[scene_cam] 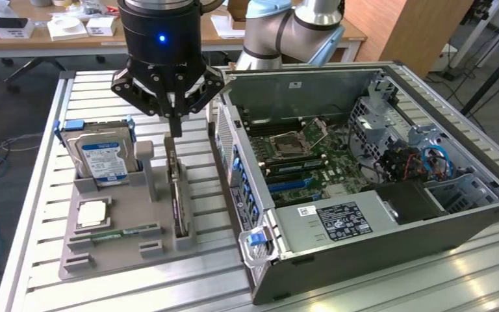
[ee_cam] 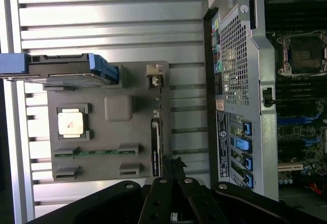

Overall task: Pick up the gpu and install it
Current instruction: 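Pick up the gpu and move the gpu toward the slot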

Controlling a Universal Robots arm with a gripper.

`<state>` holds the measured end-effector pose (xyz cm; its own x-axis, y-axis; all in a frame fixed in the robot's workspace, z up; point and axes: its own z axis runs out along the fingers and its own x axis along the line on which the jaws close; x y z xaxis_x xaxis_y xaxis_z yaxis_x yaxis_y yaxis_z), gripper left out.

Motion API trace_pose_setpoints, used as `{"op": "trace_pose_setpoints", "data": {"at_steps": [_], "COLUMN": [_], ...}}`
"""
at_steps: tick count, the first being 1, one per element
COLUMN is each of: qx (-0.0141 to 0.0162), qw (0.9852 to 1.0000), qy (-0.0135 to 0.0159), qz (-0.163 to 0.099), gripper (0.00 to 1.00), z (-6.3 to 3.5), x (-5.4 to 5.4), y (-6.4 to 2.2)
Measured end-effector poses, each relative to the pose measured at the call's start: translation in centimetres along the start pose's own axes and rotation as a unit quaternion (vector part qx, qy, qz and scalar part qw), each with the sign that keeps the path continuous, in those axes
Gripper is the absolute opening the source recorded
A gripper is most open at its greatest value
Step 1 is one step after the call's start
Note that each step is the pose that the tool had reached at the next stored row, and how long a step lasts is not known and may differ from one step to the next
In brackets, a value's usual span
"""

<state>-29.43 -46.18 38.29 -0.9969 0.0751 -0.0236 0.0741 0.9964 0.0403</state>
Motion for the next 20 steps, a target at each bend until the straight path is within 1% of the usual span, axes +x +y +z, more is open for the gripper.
{"op": "trace_pose_setpoints", "data": {"at_steps": [7, 9, 12, 13, 14, 16, 18, 19, 20], "qx": [0.0, 0.0, 0.0, 0.0, 0.0, 0.0, 0.0, 0.0, 0.0], "qw": [1.0, 1.0, 1.0, 1.0, 1.0, 1.0, 1.0, 1.0, 1.0], "qy": [0.0, 0.0, 0.0, 0.0, 0.0, 0.0, 0.0, 0.0, 0.0], "qz": [0.0, 0.0, 0.0, 0.0, 0.0, 0.0, 0.0, 0.0, 0.0], "gripper": [0.1, 0.24, 0.25, 0.31, 0.31, 0.42, 0.42, 0.49, 0.49], "z": [0.0, 0.0, 0.0, 0.0, 0.0, 0.0, 0.0, 0.0, 0.0], "x": [0.0, 0.0, 0.0, 0.0, 0.0, 0.0, 0.0, 0.0, 0.0], "y": [0.0, 0.0, 0.0, 0.0, 0.0, 0.0, 0.0, 0.0, 0.0]}}
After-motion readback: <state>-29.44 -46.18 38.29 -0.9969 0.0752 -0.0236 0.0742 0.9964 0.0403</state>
